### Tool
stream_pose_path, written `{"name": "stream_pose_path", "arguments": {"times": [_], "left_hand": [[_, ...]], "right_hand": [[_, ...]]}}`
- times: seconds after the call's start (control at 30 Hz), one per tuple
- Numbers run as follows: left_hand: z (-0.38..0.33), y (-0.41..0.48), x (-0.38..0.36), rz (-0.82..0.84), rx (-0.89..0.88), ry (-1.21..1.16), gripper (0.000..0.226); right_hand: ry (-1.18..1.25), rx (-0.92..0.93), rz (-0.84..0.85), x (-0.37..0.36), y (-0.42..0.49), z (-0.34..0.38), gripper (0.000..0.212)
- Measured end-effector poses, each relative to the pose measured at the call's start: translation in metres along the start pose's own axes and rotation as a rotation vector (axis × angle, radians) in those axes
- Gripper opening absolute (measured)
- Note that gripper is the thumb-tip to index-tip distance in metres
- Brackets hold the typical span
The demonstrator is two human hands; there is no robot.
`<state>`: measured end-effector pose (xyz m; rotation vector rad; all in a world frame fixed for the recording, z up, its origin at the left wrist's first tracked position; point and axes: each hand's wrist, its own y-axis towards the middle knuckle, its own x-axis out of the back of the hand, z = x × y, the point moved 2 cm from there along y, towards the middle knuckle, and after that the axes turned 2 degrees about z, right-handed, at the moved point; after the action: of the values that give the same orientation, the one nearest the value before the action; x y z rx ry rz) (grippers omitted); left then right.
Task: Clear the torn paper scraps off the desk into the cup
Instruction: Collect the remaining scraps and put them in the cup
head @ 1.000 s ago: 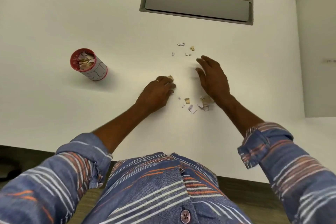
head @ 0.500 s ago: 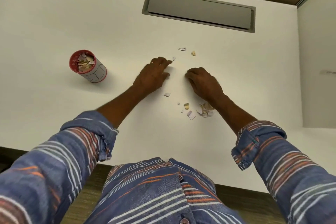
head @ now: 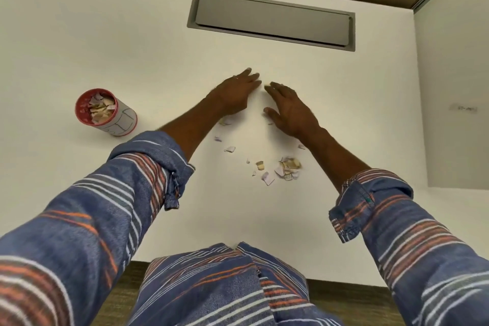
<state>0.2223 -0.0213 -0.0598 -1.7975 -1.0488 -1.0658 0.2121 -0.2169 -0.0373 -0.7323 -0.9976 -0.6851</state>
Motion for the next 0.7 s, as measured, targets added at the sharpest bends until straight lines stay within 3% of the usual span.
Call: {"name": "stream_pose_path", "arguments": {"times": [0.13, 0.27, 0.47, 0.7], "left_hand": [[0.002, -0.016, -0.002, -0.054, -0.024, -0.095, 0.049], [0.009, -0.052, -0.005, -0.083, -0.062, -0.150, 0.044], [0.003, -0.102, -0.017, -0.015, -0.090, -0.259, 0.045], [-0.007, -0.155, -0.040, -0.068, -0.166, -0.174, 0.047]], "right_hand": [[-0.050, 0.068, 0.029, -0.007, 0.018, 0.003, 0.057], [-0.053, 0.091, -0.050, -0.018, 0.008, -0.004, 0.046], [-0.015, 0.101, -0.086, -0.032, -0.065, -0.031, 0.048], [0.007, -0.023, -0.011, -0.039, -0.146, -0.033, 0.050]]}}
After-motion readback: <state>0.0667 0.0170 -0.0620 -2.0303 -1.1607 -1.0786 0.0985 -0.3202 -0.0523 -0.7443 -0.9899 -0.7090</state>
